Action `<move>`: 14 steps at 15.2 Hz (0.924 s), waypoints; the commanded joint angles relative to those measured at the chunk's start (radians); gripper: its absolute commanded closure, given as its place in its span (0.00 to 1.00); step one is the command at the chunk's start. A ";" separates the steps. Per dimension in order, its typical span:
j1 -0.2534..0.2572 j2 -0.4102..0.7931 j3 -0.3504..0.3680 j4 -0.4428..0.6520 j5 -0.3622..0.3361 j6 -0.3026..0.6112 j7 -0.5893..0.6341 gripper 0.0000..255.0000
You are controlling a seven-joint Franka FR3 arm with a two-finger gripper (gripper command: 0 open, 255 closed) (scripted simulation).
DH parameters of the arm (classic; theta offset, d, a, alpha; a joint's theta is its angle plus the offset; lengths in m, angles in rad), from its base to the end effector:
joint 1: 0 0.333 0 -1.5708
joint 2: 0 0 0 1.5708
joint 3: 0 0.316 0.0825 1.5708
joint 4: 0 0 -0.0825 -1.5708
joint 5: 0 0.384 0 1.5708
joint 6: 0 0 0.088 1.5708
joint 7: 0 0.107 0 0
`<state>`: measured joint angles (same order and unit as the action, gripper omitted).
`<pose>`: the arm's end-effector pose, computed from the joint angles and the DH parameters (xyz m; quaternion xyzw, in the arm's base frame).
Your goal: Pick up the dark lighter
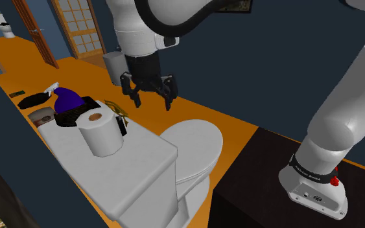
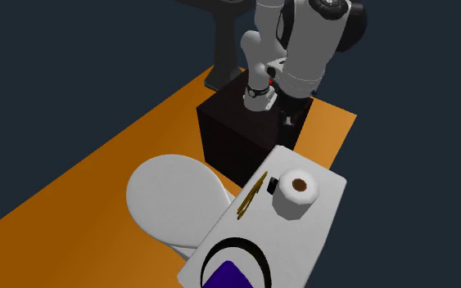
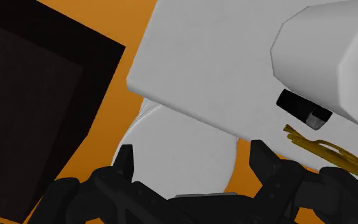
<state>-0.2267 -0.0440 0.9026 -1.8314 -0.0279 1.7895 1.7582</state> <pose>0.4287 0.3493 0.5343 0.8581 -0.5125 0.0264 0.0176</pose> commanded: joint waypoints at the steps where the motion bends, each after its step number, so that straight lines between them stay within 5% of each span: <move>1: 0.020 0.149 0.045 0.105 -0.128 -0.024 0.171 0.00; 4: 0.136 0.349 0.022 0.288 -0.289 -0.099 0.360 0.00; 9: 0.382 0.629 -0.097 0.678 -0.460 -0.261 0.544 0.00; 14: 0.371 0.633 -0.102 0.628 -0.461 -0.210 0.560 0.00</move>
<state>0.1486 0.5889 0.8009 -1.1897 -0.4888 1.5664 2.3153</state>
